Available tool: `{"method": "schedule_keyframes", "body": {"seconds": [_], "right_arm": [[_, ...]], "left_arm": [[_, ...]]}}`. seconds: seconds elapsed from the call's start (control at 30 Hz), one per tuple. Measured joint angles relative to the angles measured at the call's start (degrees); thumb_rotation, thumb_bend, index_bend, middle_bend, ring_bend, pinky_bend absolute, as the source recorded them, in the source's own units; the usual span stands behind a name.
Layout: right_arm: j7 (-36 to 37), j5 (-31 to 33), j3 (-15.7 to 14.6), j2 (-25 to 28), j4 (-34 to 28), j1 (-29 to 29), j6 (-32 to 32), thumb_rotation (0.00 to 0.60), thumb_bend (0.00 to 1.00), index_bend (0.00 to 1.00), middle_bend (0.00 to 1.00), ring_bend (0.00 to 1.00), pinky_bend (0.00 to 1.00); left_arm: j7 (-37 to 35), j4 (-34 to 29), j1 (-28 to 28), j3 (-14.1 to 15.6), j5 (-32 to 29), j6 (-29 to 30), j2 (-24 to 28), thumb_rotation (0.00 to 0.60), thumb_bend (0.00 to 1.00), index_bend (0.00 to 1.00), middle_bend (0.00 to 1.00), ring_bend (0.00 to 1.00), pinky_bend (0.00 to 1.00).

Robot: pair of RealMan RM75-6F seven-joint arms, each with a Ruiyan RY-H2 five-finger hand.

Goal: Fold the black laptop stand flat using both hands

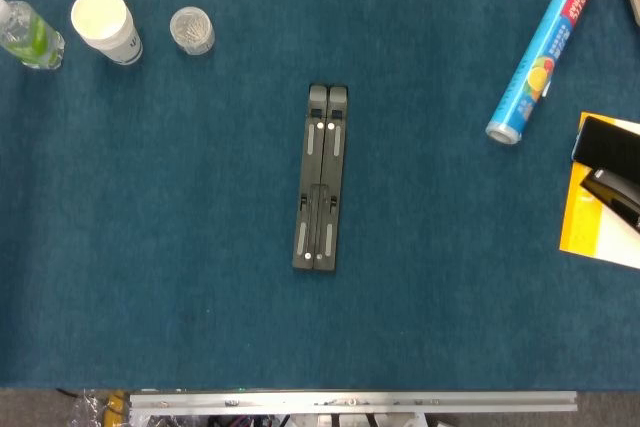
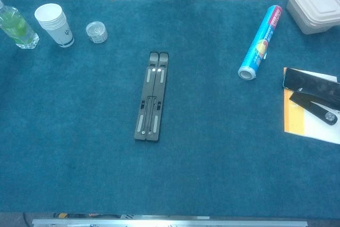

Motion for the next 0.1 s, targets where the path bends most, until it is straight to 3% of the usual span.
{"method": "schedule_keyframes", "body": {"seconds": [0.1], "right_arm": [[0.2, -0.5, 0.5, 0.0, 0.2, -0.5, -0.2, 0.600, 0.09, 0.07, 0.20, 0.01, 0.04]], "left_arm": [[0.3, -0.4, 0.1, -0.1, -0.2, -0.7, 0.1, 0.600, 0.25, 0.00, 0.00, 0.00, 0.01]]}}
